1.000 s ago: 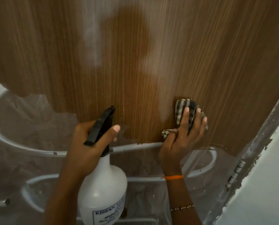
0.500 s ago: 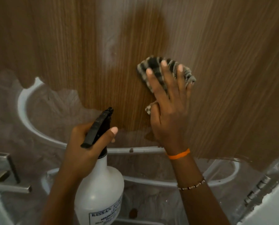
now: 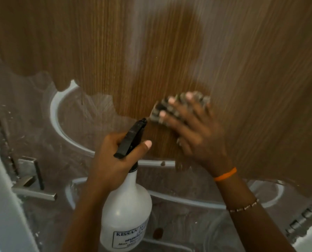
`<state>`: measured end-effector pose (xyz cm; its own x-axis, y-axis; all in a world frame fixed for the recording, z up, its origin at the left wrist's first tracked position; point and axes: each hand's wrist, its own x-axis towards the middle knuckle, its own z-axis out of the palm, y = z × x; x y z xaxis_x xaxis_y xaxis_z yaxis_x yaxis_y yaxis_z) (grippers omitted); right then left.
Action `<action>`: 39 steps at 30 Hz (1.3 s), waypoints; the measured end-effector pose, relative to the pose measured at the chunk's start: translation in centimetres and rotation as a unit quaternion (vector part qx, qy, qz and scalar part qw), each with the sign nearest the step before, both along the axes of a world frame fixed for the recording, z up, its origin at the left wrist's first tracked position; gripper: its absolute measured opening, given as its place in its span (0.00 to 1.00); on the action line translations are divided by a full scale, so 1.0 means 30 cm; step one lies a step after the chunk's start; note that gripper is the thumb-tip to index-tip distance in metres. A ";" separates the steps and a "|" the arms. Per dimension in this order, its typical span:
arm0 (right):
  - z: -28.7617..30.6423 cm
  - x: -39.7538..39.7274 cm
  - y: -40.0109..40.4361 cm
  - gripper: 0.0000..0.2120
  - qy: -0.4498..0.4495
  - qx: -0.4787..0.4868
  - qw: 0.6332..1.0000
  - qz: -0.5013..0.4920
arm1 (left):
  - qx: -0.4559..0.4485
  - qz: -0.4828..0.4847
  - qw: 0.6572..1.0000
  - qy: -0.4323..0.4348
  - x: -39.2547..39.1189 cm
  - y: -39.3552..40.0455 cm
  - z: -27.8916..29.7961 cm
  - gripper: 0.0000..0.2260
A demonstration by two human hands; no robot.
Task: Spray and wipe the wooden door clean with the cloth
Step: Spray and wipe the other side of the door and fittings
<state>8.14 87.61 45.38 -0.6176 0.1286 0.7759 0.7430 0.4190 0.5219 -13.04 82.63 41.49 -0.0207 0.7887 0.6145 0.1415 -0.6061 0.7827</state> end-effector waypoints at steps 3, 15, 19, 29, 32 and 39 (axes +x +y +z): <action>0.119 -0.078 0.009 0.27 0.103 0.009 0.995 0.009 | 0.007 0.011 1.000 -0.008 -0.004 -0.001 0.006 0.28; -0.243 -0.204 0.024 0.20 -0.072 -0.066 0.995 0.035 | -0.010 0.023 0.999 -0.048 -0.139 0.025 -0.041 0.19; -0.216 -0.196 0.031 0.20 -0.166 -0.067 0.984 0.027 | -0.017 0.005 0.999 -0.052 -0.183 0.023 -0.046 0.18; 0.134 -0.359 0.069 0.25 0.076 0.003 0.997 0.030 | -0.025 -0.018 0.998 -0.052 -0.241 0.038 -0.081 0.23; -0.021 -0.395 0.067 0.25 0.059 -0.025 0.997 0.042 | -0.036 -0.012 0.998 -0.059 -0.271 0.040 -0.081 0.22; -0.356 -0.407 0.057 0.19 -0.106 -0.081 0.990 0.041 | -0.046 -0.009 0.998 -0.046 -0.370 0.036 -0.085 0.09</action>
